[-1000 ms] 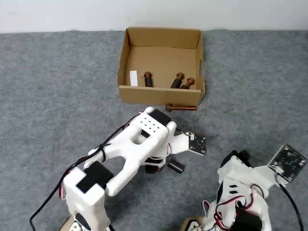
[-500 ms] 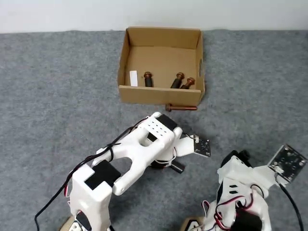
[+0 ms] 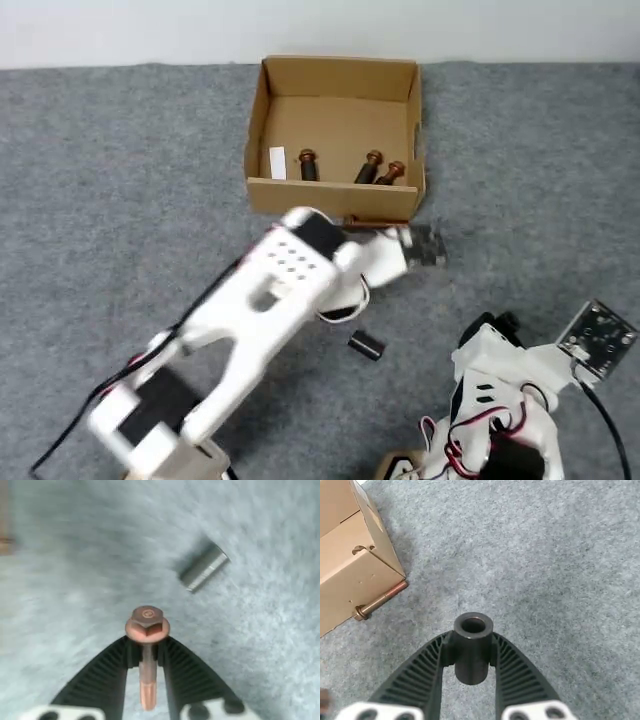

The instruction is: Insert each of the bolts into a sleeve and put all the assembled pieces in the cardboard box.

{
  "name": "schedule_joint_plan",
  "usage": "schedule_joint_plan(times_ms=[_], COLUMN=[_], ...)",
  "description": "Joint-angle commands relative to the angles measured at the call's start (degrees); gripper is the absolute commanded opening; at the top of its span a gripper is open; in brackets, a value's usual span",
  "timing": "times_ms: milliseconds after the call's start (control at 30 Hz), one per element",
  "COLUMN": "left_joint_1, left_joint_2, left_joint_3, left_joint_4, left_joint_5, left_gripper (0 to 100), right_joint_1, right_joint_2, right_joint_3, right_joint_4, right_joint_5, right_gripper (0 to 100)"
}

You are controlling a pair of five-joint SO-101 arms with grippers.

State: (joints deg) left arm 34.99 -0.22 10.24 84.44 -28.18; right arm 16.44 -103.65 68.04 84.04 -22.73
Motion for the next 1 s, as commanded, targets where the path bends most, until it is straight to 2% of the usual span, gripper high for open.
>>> schedule_joint_plan(times_ms=[0,100,300,433,700,967], left_joint_1=[-2.55,-4.75,-9.58,-11.78,-14.77,-14.42], left_joint_2=[-13.54,-21.01,-34.46,-42.37,-63.38,-88.62], left_joint_3=[2.33,7.16,11.82,16.31,33.54,50.42], left_joint_4=[0.62,0.62,0.88,-0.53,-17.58,-33.05], left_joint_5=[1.76,5.19,24.44,31.65,42.20,46.33], left_gripper=[1,1,1,1,1,1], right_joint_1=[0.31,-0.48,-7.25,-12.79,-24.66,-35.91], right_joint_2=[-0.31,-0.31,-0.40,-0.40,-0.40,-0.13], right_joint_3=[-0.62,-0.70,-2.11,-2.20,-2.20,-2.02], right_joint_4=[-1.54,-1.45,-1.10,-1.10,-1.71,-1.80], right_joint_5=[0.62,0.70,0.70,0.70,0.62,2.99], right_gripper=[0.8,0.8,0.8,0.8,0.8,0.8])
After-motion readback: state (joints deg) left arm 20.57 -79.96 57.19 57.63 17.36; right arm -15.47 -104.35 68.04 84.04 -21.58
